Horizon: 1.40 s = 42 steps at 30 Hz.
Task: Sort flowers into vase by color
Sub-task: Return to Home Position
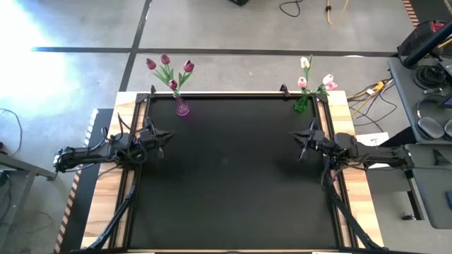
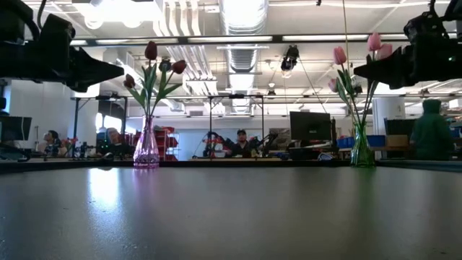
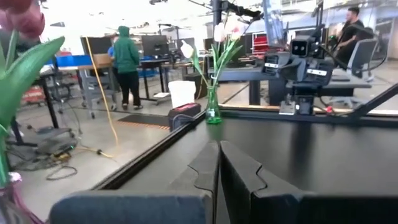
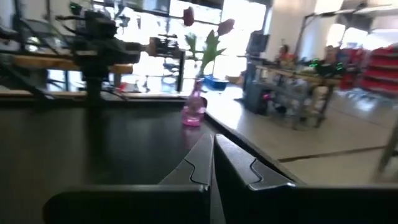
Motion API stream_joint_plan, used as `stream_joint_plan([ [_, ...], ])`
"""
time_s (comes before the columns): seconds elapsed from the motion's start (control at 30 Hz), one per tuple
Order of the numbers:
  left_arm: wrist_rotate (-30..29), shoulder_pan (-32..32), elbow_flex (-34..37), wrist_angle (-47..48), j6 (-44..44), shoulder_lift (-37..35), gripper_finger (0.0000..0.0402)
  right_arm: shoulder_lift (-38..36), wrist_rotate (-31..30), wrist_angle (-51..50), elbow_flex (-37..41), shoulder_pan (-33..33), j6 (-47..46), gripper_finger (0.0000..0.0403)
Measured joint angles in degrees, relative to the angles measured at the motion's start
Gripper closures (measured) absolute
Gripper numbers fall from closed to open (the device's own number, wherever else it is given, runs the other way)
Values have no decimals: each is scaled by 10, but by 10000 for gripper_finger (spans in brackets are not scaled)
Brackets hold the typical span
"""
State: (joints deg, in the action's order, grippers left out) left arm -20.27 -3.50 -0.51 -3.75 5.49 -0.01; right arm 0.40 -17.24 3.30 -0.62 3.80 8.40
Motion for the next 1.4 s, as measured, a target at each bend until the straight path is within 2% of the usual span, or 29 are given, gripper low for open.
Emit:
stream_joint_plan([
  [0.13, 1, 0, 0, 1, -13, 0, 402, -4, -39, 4, 0, 0, 28, 394],
  [0.3, 1, 0, 0, 1, 9, 6, 402, -3, -50, 3, 0, 0, 63, 394],
  [0.4, -1, 0, 0, 1, -7, 17, 402, 2, -71, 4, 0, 0, 66, 394],
  [0.6, -1, 0, 0, 0, -101, 49, 402, 16, -69, 4, 0, 0, 57, 394],
  [1.4, -2, 0, -15, 1, -105, 113, 402, 21, -69, 4, 0, 0, 51, 394],
])
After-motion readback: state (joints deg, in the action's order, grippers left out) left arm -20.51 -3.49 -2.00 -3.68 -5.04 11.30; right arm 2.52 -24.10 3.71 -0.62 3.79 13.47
